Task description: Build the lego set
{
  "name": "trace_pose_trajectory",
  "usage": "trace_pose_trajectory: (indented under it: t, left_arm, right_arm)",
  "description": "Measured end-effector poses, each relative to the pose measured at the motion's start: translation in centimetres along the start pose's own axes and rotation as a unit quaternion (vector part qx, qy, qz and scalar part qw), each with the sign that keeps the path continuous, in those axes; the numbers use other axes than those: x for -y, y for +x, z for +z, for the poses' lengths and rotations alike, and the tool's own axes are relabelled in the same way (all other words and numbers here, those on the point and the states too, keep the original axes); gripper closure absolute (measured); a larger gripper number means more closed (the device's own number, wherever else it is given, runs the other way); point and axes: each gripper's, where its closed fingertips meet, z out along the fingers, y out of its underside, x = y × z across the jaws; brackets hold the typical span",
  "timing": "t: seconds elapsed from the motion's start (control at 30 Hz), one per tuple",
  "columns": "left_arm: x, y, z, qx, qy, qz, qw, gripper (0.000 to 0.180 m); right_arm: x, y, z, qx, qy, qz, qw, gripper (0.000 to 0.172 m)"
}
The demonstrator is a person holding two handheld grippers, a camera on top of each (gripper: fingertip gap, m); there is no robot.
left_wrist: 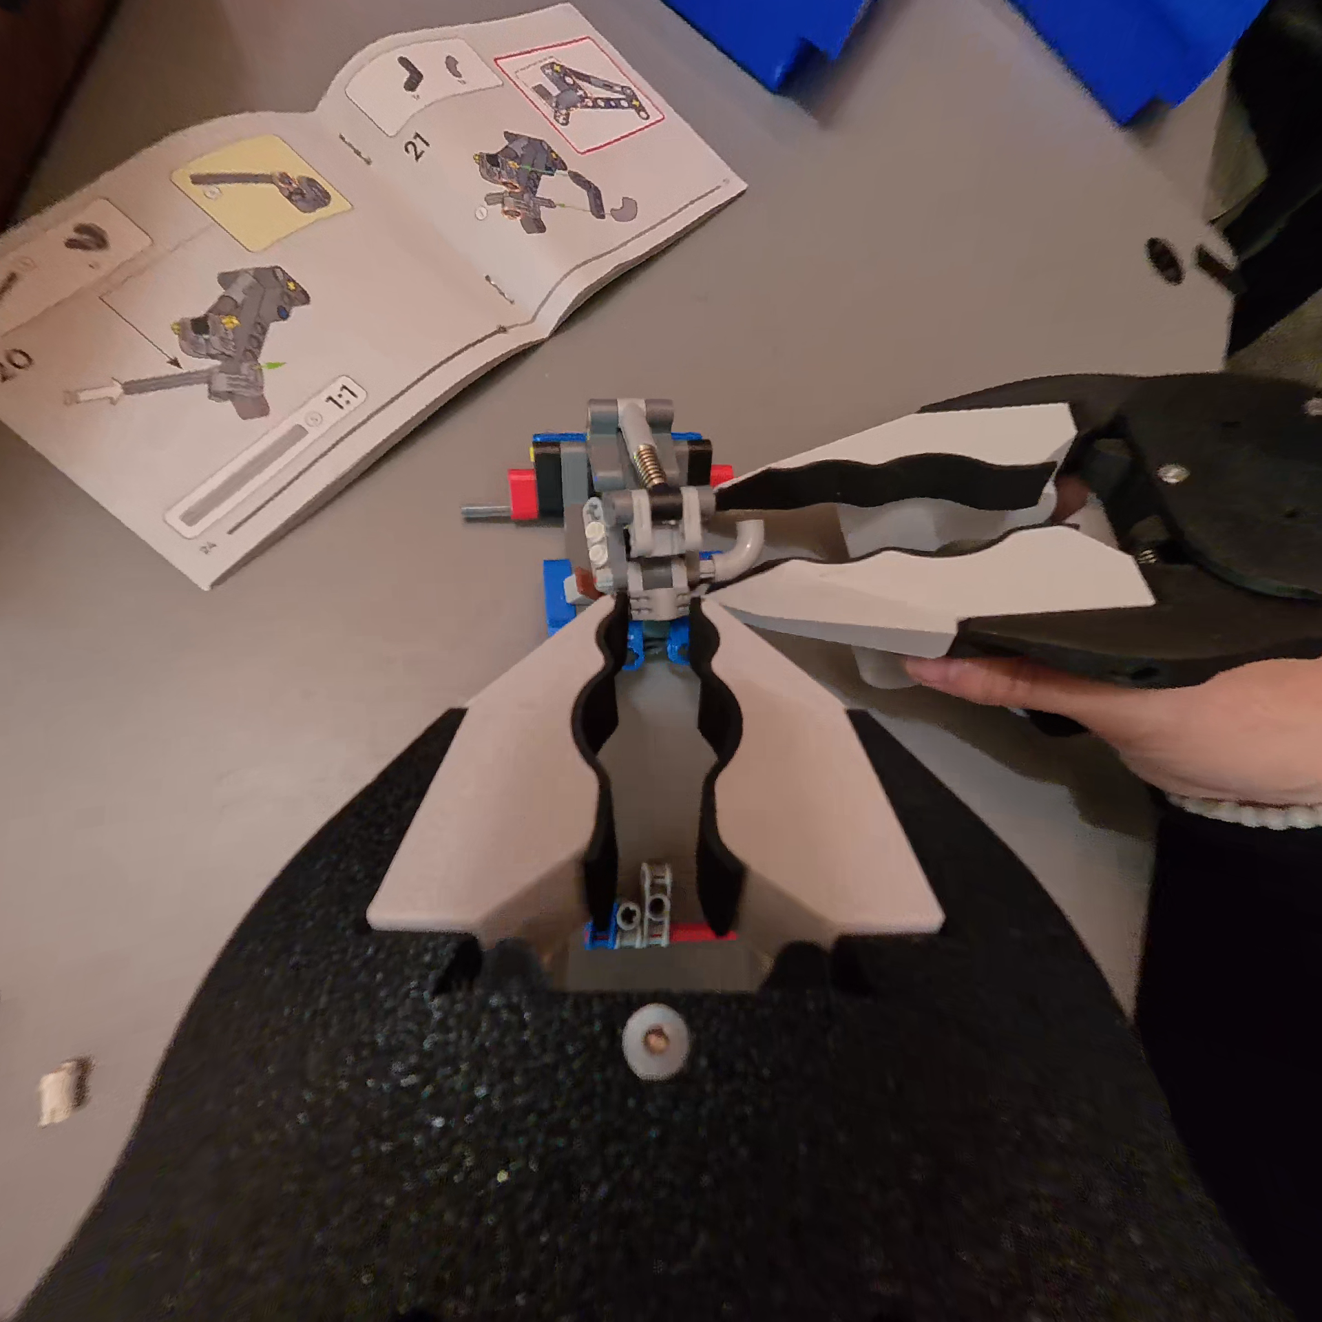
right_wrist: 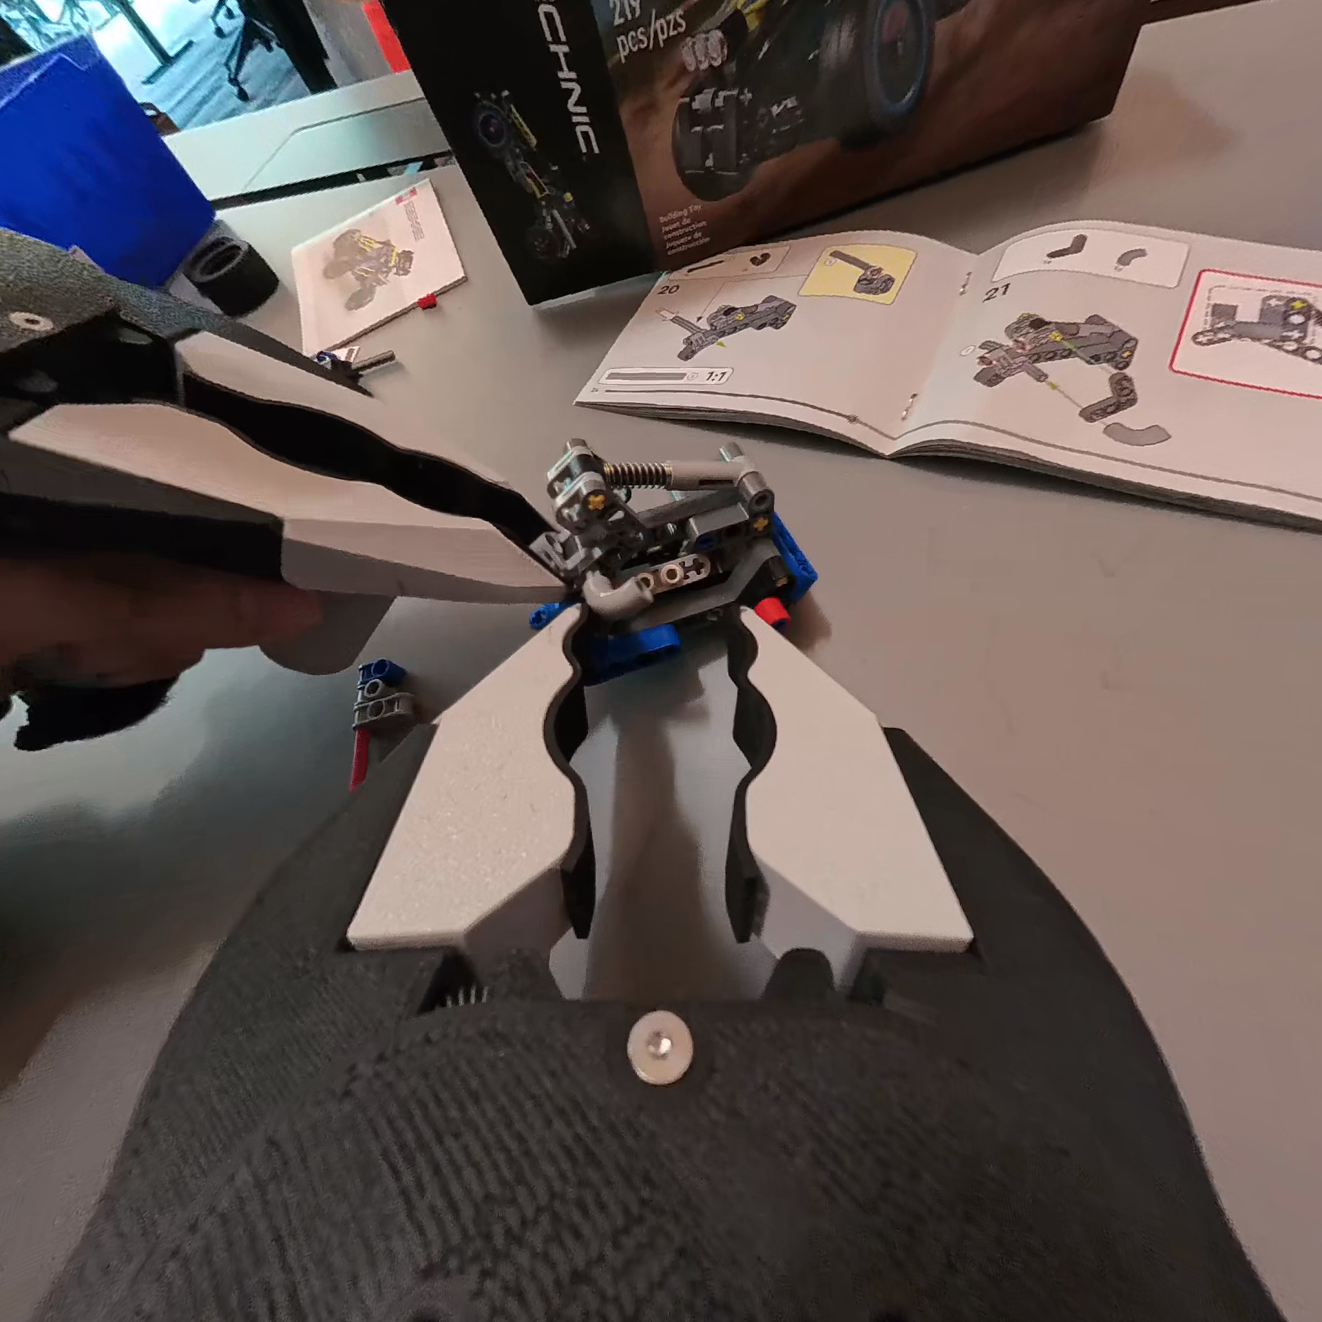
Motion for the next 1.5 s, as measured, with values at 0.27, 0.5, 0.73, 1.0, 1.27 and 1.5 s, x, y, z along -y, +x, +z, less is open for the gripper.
trace_pose_trajectory:
  t: [0.27,0.5,0.73,1.0,1.27,1.5]
  left_arm:
    - [-0.3,0.3,0.3,-0.054,0.004,-0.055,0.997,0.168]
    - [-0.3,0.1,0.4,-0.055,-0.019,-0.013,0.998,0.167]
    - [0.0,-0.4,1.0,0.027,-0.035,0.081,0.996,0.167]
    - [0.4,-0.5,0.7,-0.019,-0.018,0.012,1.0,0.167]
    - [0.5,-0.5,-1.2,-0.054,-0.109,0.045,0.992,0.167]
    - [0.9,0.0,-3.9,-0.087,-0.272,0.124,0.95,0.169]
  right_arm:
    - [-0.4,0.5,-0.2,-0.01,-0.015,-0.028,0.999,0.135]
    - [0.8,0.5,0.0,-0.095,-0.011,-0.252,0.963,0.132]
    - [0.5,1.3,0.4,-0.14,-0.032,-0.359,0.922,0.135]
    - [1.0,1.3,0.2,-0.144,0.01,-0.344,0.928,0.133]
    - [1.5,-1.3,-0.7,-0.06,0.024,-0.442,0.895,0.136]
    - [1.4,-3.8,-1.5,-0.006,0.031,-0.604,0.797,0.123]
